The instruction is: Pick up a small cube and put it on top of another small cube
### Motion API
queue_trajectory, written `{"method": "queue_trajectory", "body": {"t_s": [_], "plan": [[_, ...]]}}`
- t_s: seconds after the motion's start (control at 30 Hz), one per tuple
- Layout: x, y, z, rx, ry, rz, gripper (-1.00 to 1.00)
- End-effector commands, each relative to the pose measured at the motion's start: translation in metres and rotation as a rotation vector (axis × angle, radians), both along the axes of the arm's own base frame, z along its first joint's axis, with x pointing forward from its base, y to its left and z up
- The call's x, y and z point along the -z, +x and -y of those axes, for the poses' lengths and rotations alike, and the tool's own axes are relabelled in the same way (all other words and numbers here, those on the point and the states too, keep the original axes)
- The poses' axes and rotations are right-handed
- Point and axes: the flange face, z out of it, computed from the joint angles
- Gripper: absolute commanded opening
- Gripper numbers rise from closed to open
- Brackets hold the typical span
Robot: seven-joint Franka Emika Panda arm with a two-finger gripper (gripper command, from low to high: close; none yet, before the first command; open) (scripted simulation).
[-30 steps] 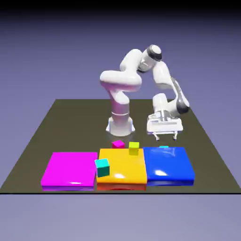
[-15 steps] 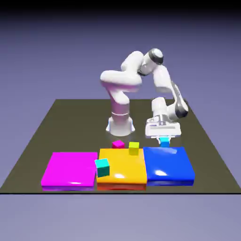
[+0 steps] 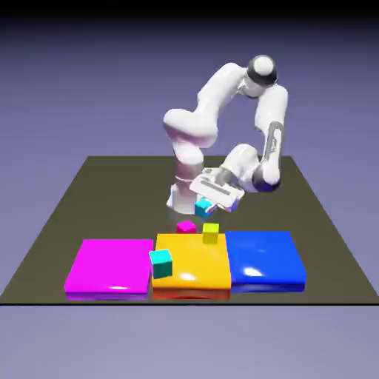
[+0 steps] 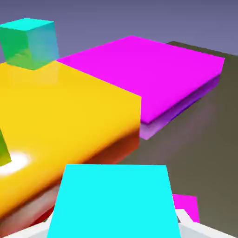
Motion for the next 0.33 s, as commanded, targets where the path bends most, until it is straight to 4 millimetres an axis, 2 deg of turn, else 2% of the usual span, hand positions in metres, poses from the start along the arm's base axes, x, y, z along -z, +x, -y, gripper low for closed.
{"method": "queue_trajectory", "body": {"t_s": [0.0, 0.2, 0.23, 0.27, 0.3], "plan": [[0.0, 0.0, 0.0, 0.001, 0.0, 0.0, -1.0], [0.048, 0.023, 0.034, 0.001, 0.0, 0.0, -1.0], [0.048, 0.023, 0.034, 0.001, 0.0, 0.0, 1.0], [0.048, 0.023, 0.034, 0.001, 0.0, 0.0, 1.0], [0.04, 0.02, 0.027, -0.001, 0.0, 0.003, 1.0]]}}
